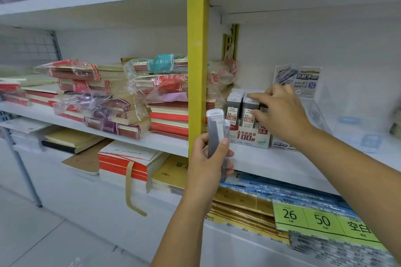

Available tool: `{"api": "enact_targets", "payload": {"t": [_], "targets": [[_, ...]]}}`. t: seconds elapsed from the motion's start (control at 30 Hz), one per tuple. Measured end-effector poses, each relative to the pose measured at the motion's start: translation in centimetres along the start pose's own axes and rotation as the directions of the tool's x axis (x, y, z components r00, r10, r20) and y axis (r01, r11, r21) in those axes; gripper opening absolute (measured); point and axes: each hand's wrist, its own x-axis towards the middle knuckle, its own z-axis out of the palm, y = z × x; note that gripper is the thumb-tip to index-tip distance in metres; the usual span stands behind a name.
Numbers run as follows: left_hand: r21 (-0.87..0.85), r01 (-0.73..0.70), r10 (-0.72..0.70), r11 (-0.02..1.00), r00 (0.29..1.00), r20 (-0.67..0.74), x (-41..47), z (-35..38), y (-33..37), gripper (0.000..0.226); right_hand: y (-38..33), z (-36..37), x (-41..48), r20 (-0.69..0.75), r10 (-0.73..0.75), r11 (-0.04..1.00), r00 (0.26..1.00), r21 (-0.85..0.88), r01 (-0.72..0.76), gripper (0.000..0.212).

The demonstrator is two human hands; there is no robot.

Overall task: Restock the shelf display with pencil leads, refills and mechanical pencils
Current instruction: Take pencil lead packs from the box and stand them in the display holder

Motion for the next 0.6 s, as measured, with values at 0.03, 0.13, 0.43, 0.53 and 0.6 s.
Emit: {"api": "enact_targets", "payload": {"t": [0.03,0.13,0.43,0.53,0.6], "targets": [[0.014,0.002,-0.002,1.0,1.0,-0.005,0.0,0.0,0.0,0.022,0.1,0.1,-0.1,-0.006,0.003,1.0,1.0,-0.009,-0.003,0.042],[0.038,0.004,-0.004,0.999,1.0,-0.012,-0.1,0.0,0.0,0.027,-0.2,0.3,-0.5,-0.019,0.003,0.998,1.0,-0.064,-0.004,0.04],[0.112,-0.073,0.07,0.991,0.997,0.025,-0.7,0.5,0.2,0.028,-4.2,-1.6,-5.1,0.182,0.142,0.557,0.973,0.798,-0.23,0.024],[0.13,-0.086,0.08,0.988,0.995,0.054,-0.9,0.9,-0.3,0.028,-4.4,-1.5,-5.9,0.264,0.156,0.401,0.952,0.864,-0.305,0.023],[0.144,-0.081,0.073,0.986,0.995,0.06,-0.8,1.0,-0.5,0.03,-4.1,-1.4,-6.0,0.284,0.16,0.306,0.945,0.896,-0.321,0.022]]}}
